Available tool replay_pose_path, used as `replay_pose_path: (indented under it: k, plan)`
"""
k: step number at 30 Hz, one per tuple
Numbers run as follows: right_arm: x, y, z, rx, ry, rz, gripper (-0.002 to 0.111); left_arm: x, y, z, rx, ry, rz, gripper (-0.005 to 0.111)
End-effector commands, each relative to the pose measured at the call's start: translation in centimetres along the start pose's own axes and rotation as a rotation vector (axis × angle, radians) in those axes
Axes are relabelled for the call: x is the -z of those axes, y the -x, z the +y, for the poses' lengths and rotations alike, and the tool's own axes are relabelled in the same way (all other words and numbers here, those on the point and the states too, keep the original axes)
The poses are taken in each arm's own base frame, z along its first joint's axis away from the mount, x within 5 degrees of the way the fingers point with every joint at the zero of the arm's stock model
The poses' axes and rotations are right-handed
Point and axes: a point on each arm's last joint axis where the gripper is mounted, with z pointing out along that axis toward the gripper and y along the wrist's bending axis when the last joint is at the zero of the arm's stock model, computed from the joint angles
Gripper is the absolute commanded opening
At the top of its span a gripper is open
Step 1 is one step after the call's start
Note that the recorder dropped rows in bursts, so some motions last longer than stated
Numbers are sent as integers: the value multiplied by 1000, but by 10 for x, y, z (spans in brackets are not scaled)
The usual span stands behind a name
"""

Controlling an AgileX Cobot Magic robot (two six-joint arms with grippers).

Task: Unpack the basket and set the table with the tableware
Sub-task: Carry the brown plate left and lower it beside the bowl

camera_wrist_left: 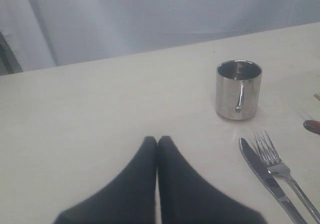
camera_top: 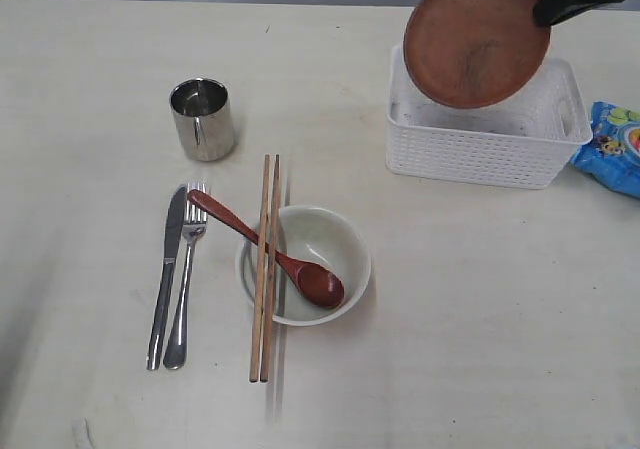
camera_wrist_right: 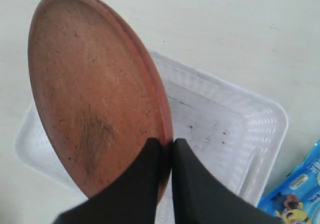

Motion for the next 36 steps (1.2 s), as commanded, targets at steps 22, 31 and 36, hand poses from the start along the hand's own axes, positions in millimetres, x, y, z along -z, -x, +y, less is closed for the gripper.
replay_pose_path:
  k: [22, 31, 36]
  plan:
    - [-77, 1, 118, -87, 88, 99, 0, 0, -1, 0, 9, 0, -2, 0]
    - [-111, -7, 116, -128, 92, 180, 0, 0, -1, 0, 9, 0, -2, 0]
    - [-126, -13, 119, -132, 99, 218, 0, 0, -1, 0, 9, 0, -2, 0]
